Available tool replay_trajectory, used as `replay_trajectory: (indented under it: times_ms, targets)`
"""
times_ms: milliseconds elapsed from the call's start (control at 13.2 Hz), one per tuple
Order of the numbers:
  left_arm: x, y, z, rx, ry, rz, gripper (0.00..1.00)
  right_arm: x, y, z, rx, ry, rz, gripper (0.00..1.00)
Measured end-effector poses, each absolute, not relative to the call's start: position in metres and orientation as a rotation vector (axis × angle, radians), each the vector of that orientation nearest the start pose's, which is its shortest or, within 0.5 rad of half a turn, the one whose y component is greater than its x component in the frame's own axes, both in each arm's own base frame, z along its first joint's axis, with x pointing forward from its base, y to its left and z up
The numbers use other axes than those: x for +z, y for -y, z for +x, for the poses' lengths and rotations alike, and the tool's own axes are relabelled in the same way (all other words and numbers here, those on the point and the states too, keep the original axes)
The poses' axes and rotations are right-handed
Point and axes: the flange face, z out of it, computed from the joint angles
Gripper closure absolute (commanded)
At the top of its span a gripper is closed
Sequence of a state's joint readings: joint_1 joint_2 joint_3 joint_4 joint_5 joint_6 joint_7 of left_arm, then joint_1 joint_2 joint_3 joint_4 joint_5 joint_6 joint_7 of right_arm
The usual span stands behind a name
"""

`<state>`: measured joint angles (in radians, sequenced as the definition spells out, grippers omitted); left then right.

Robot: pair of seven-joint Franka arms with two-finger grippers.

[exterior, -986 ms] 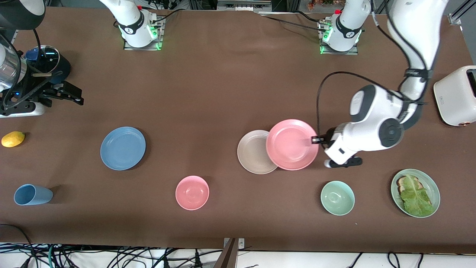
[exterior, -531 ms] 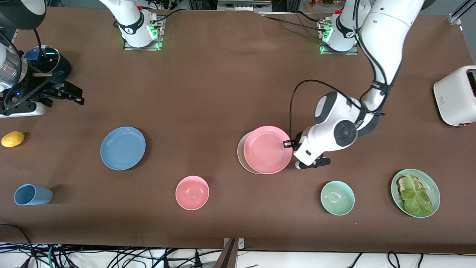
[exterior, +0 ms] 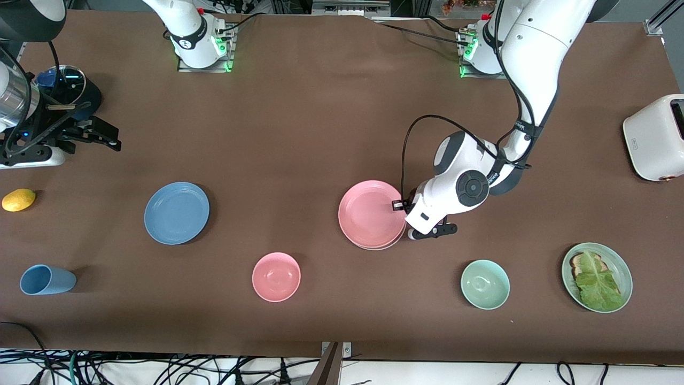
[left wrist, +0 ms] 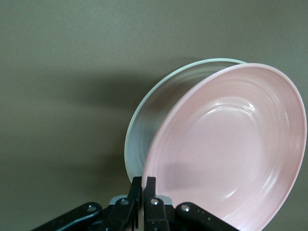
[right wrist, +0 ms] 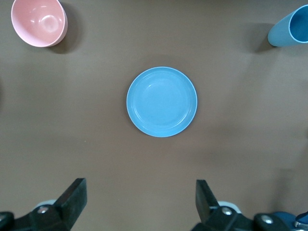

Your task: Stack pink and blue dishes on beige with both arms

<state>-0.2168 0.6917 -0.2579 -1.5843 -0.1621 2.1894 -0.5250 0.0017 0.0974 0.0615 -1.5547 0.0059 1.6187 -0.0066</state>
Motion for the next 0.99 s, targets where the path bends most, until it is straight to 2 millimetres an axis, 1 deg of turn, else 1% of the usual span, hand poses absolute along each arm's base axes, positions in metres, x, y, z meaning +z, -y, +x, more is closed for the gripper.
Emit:
replay_trajectory:
  times_ms: [76,152,455,607,835,986]
  targets:
    - [0.236,0.3,0.624,0.34,0.339,-3.332,0.17,0.581,-0.036,0.586,0.05,0.108,-3.128,0.0]
    - [0.235,0.299,0.624,0.339,0.341,-3.331,0.0,0.581,-0.036,0.586,0.047,0.109,-3.128,0.0]
    - [0.24,0.299,0.629,0.313,0.337,-3.336,0.0,0.582,-0.039,0.586,0.039,0.114,-3.127,0.0]
    - [0.246,0.294,0.635,0.29,0.347,-3.338,0.0,0.582,-0.045,0.585,0.038,0.125,-3.126,0.0]
    - [0.258,0.274,0.645,0.275,0.386,-3.333,0.0,0.583,-0.046,0.585,0.036,0.128,-3.125,0.0]
    - [0.264,0.255,0.651,0.267,0.4,-3.31,0.0,0.584,-0.048,0.585,0.033,0.132,-3.125,0.0]
